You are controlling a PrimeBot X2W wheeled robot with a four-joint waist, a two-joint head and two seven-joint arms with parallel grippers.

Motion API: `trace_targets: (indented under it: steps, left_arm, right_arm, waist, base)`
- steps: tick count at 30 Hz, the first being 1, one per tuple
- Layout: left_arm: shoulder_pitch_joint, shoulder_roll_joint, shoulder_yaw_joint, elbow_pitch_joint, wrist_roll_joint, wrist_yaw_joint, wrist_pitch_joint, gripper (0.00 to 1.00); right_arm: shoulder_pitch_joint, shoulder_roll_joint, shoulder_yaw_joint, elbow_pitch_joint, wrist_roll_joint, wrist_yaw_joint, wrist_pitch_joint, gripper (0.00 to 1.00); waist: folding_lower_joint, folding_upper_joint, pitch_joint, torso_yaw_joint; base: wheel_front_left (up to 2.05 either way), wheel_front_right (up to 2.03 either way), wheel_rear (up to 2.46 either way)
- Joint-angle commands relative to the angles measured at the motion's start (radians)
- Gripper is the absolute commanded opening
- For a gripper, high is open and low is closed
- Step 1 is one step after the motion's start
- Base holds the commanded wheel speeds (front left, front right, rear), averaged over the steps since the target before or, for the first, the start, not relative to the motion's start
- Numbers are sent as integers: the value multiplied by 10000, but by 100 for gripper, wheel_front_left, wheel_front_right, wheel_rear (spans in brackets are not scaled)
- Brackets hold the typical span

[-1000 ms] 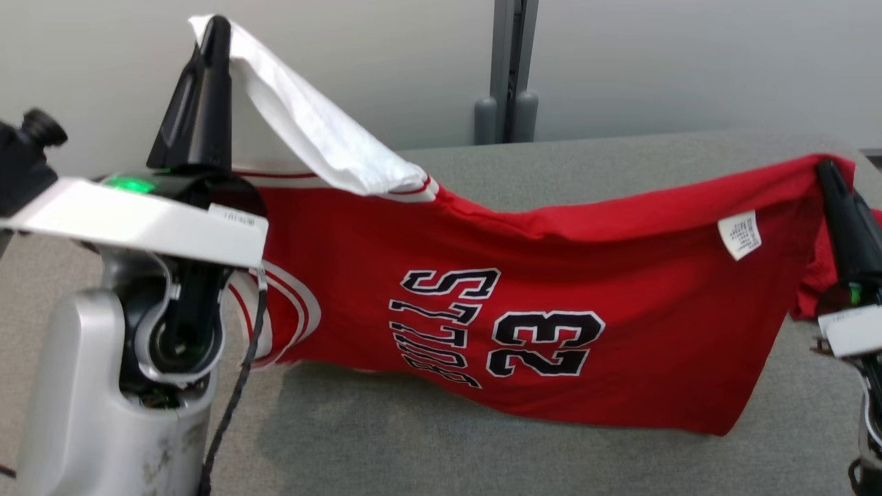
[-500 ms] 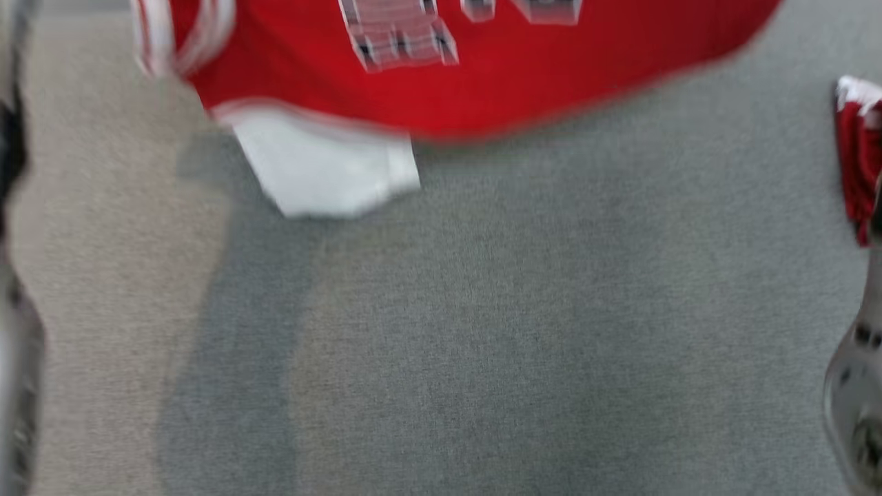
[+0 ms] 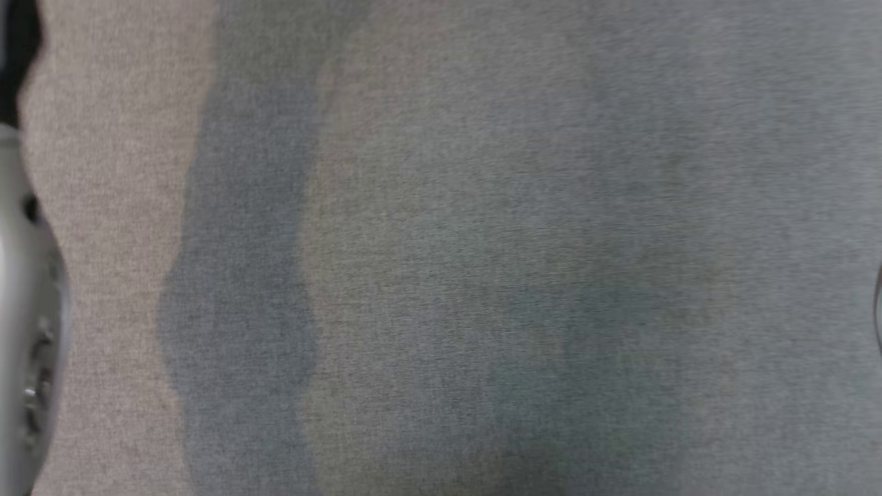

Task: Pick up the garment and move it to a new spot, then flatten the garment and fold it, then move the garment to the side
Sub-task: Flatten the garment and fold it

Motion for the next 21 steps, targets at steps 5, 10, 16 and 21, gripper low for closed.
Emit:
trace_targets:
  steps: [5,10,16,21]
  left_arm:
    - [1336,-149,-146,864,-375,-530,-381,0]
    - [2155,-50,-129,699,-772,-730,-594,0]
    - [3578,504,-297,-543,-1231,-792,-669,0]
    - [5759,957,194,-2331,-2079,-797,-630,0]
  right_arm:
    - [959,-41,666,1033,256,5,-248,0]
    - [1723,-53,1366,914,909,5,-310,0]
    - [2911,-288,2237,129,1906,5,-290,0]
    - [4083,-613,2729,-443,2954,5,-292,0]
  waist:
    - [0,0,864,571]
    - [0,0,1044,537]
    - [0,0,842,398]
    - [0,0,392,288]
  base:
    - [0,0,0]
    - [0,0,0]
    - [0,0,0]
    - [0,0,0]
